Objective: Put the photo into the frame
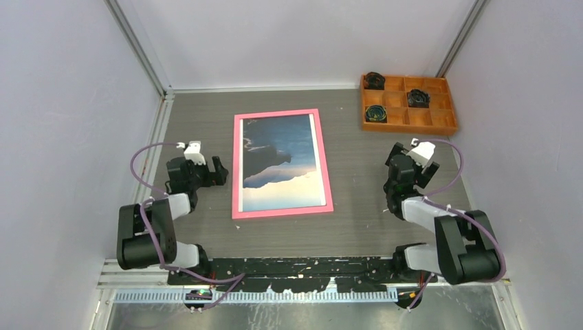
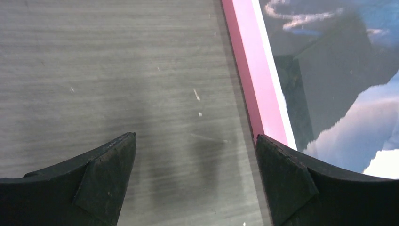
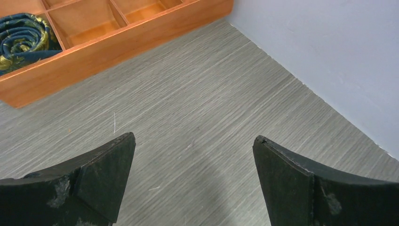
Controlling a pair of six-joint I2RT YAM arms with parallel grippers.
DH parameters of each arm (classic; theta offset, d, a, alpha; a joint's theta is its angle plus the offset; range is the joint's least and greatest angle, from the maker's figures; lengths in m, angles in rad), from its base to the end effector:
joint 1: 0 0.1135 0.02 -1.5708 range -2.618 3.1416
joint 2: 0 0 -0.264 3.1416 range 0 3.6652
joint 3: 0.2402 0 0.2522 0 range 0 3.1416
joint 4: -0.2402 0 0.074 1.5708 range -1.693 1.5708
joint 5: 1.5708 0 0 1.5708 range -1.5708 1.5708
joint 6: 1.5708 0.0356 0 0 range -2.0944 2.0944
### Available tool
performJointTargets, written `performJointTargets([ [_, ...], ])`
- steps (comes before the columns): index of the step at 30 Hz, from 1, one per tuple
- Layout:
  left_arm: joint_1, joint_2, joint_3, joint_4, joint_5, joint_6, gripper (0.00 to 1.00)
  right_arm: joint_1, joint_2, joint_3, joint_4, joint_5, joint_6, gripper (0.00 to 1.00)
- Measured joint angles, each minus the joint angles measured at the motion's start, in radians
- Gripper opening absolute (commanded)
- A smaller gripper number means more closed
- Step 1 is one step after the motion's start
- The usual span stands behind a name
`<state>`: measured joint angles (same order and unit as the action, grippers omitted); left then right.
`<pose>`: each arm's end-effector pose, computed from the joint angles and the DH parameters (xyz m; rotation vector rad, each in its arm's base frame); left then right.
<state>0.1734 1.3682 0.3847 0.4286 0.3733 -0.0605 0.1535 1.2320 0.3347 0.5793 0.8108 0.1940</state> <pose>0.2422 0.0292 0.1450 -0.0256 2.1002 -0.3282 0.2268 0.0090 0.1776 0.5742 1.7247 -0.5167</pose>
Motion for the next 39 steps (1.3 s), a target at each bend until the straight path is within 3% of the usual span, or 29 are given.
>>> performJointTargets([
  [9, -0.002, 0.133, -0.067, 0.447, -0.004, -0.046, 1.00, -0.012, 0.248, -0.002, 0.230, -0.006, -0.009, 1.00],
  [15, -0.065, 0.219, -0.157, 0.676, -0.016, -0.014, 1.00, -0.016, 0.285, -0.048, 0.400, -0.138, -0.055, 1.00],
  [18, -0.098, 0.217, -0.160, 0.652, -0.020, 0.008, 1.00, -0.018, 0.333, -0.086, 0.490, -0.195, -0.077, 1.00],
  [25, -0.111, 0.208, -0.035, 0.557, -0.106, 0.016, 1.00, -0.124, 0.356, -0.013, 0.399, -0.323, -0.046, 1.00],
  [39, -0.121, 0.206, -0.035, 0.496, -0.169, 0.017, 1.00, -0.140, 0.347, -0.010, 0.376, -0.378, -0.025, 1.00],
])
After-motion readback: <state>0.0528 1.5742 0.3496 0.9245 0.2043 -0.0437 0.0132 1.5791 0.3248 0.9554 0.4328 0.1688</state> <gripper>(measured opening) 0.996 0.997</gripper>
